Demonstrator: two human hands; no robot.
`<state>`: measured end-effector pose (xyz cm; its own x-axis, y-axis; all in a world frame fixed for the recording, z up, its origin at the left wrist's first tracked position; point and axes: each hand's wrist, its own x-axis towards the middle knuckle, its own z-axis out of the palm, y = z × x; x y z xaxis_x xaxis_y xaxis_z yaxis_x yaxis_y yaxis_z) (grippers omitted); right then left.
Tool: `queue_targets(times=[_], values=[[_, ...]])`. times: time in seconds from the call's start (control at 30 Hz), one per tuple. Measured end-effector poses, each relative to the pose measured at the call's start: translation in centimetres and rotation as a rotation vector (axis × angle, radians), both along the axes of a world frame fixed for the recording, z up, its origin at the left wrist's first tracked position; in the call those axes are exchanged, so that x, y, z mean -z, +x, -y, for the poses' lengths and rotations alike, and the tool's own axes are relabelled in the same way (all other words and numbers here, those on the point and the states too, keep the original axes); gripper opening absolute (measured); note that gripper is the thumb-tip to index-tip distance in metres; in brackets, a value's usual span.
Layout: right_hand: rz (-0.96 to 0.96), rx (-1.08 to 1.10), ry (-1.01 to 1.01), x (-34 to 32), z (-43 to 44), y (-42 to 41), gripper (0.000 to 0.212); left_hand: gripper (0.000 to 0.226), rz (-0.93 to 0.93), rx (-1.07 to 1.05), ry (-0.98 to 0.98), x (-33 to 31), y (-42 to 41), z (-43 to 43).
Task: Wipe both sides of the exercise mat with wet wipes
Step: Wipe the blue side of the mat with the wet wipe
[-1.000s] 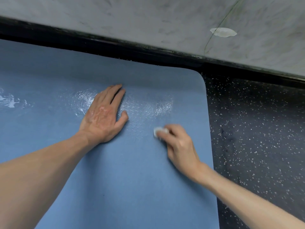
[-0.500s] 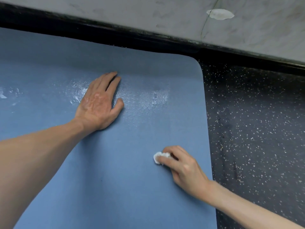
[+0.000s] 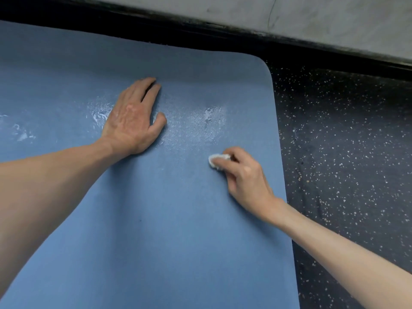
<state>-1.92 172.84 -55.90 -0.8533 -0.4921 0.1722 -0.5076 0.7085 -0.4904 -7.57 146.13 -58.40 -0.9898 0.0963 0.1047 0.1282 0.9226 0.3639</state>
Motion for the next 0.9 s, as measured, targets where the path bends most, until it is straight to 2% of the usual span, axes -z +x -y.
queue_targets(times=[0.1,0.2,0.27,0.37,0.43,0.53,0.6,0.73,0.8,0.9], values=[[-0.020,0.045,-0.018,0.5,0.6,2.2,0.026,0.065,-0.002,-0.010,0.001,-0.1,0.0,0.2],[0.076,-0.082,-0.034,-0.3,-0.1,5.9,0.023,0.067,-0.001,-0.007,0.007,0.0,0.1,0.3],[0.072,-0.082,-0.007,-0.5,-0.3,4.6,0.024,0.068,-0.003,0.002,0.012,0.1,0.1,0.1],[-0.019,0.027,0.023,0.0,-0.1,1.4,0.029,0.068,-0.003,0.001,0.027,0.3,0.2,0.0],[-0.027,0.031,0.019,0.2,-0.2,3.1,0.029,0.066,-0.009,-0.002,0.036,0.3,0.2,-0.1],[0.080,-0.084,0.016,-0.5,-1.4,8.2,0.024,0.065,-0.013,-0.004,0.028,0.0,0.4,0.0],[0.115,-0.119,0.018,-0.9,-1.9,8.7,0.022,0.064,-0.016,0.005,0.015,0.1,0.4,0.0],[0.029,-0.017,0.015,-0.2,-1.0,5.2,0.026,0.059,-0.004,0.009,0.006,0.0,0.6,0.1],[0.012,0.013,0.013,-0.2,-0.6,6.3,0.027,0.057,0.016,0.016,-0.005,-0.4,0.8,0.0],[0.114,-0.069,0.009,-1.0,-0.7,10.0,0.026,0.057,0.050,0.039,-0.025,-0.8,1.2,-0.2]])
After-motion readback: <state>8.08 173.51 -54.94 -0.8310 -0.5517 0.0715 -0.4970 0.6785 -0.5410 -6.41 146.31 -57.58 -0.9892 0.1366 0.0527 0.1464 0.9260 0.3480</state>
